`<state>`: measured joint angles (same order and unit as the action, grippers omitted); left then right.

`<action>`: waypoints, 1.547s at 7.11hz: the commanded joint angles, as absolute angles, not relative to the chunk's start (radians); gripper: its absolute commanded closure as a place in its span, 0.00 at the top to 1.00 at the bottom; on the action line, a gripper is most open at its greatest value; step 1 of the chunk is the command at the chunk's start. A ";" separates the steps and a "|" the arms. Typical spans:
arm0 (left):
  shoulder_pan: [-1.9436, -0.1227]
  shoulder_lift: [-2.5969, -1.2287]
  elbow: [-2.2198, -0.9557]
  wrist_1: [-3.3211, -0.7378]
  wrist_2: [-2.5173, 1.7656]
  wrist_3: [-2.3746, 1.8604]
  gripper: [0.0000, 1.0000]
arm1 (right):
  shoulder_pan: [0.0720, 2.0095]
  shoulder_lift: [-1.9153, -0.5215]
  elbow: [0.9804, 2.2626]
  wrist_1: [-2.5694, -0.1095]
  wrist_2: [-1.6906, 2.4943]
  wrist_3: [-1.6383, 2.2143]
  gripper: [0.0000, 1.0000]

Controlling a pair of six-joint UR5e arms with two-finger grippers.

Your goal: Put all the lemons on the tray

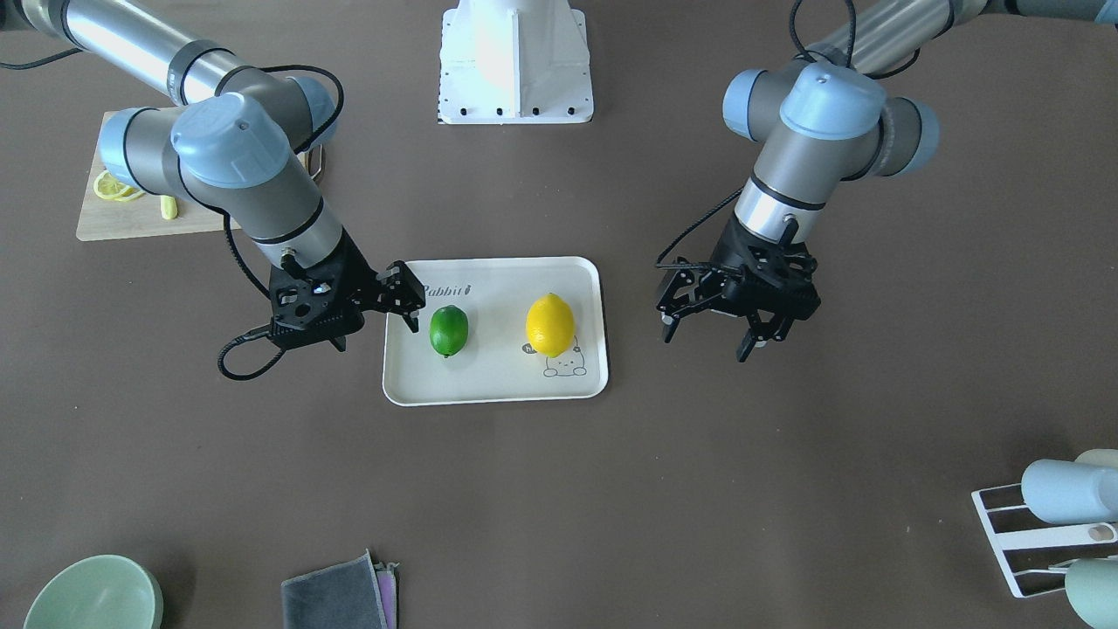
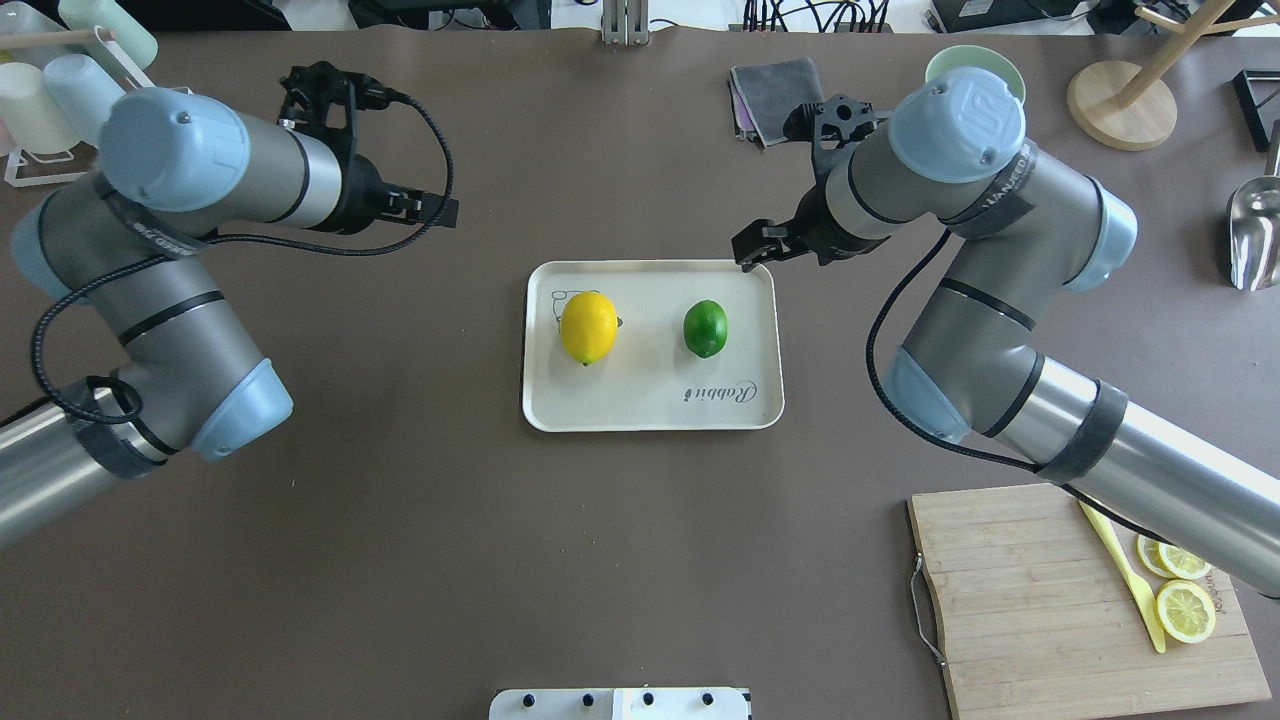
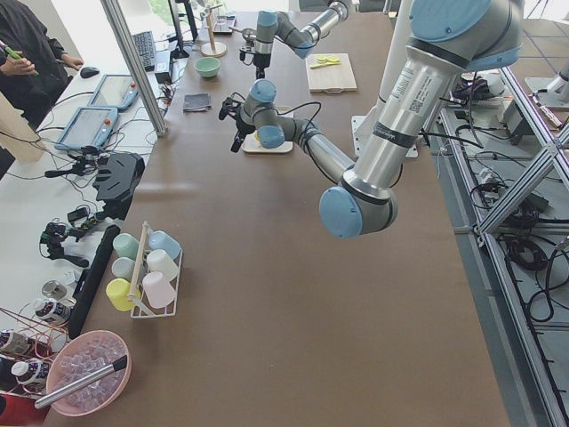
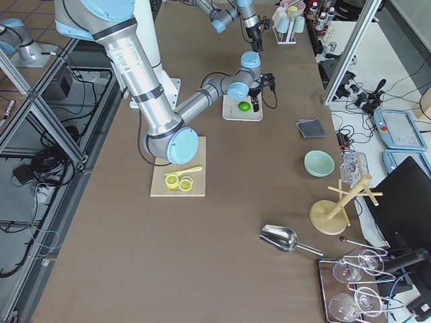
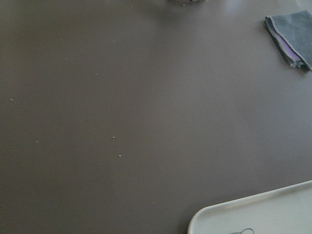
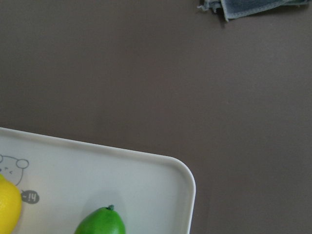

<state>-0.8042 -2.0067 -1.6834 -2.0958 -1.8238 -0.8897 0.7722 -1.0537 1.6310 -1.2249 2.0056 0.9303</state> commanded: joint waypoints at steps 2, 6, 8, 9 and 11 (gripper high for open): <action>-0.995 -1.826 -1.715 -2.106 -1.882 -0.739 0.98 | 0.851 -1.153 1.675 -1.218 1.980 0.870 1.00; -1.278 -1.628 -1.698 -2.024 -2.038 -0.292 0.98 | 1.065 -1.336 1.710 -1.311 2.141 0.663 1.00; -1.469 -1.637 -1.701 -1.802 -2.085 -0.085 0.98 | 1.298 -1.469 1.709 -1.395 2.319 0.302 1.00; -1.553 -1.640 -1.695 -1.698 -2.126 -0.007 0.98 | 1.375 -1.545 1.701 -1.400 2.319 0.166 1.00; -1.634 -1.599 -1.692 -1.628 -2.279 0.043 0.98 | 1.498 -1.647 1.684 -1.459 2.325 0.101 1.00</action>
